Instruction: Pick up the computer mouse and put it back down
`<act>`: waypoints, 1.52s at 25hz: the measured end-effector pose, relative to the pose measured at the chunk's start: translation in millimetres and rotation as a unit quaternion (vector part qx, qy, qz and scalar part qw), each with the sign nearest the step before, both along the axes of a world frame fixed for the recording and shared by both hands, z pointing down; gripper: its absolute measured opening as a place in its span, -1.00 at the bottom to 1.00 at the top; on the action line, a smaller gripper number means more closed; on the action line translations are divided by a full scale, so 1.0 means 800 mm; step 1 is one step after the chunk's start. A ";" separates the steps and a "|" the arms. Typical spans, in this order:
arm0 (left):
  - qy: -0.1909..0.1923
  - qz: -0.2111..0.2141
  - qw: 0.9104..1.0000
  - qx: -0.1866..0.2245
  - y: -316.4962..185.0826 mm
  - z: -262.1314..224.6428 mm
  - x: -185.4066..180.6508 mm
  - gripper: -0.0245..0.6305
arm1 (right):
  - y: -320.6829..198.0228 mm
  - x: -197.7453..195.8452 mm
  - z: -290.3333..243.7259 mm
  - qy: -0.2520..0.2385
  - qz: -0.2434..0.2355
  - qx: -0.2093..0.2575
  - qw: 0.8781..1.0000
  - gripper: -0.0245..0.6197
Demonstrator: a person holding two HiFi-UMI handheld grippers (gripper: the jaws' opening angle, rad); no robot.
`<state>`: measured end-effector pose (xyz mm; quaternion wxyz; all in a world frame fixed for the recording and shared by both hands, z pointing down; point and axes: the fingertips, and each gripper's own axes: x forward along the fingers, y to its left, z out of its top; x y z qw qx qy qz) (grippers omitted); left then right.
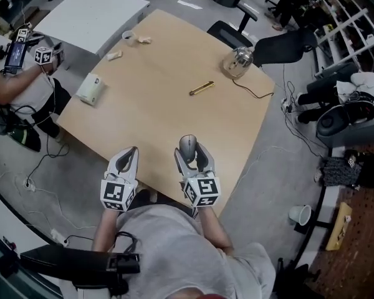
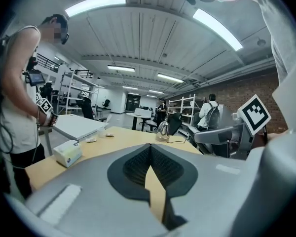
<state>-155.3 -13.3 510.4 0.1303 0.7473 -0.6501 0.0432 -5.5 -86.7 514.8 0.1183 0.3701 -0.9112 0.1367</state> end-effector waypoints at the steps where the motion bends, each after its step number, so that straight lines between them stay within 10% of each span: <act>1: 0.001 -0.006 1.000 0.000 0.005 0.002 -0.007 -0.86 | -0.001 -0.009 0.002 0.001 -0.007 0.000 1.000 -0.01; 38: 0.014 -0.044 0.998 -0.052 0.008 0.041 -0.114 -0.86 | -0.139 -0.159 0.177 0.112 -0.045 -0.047 0.992 -0.01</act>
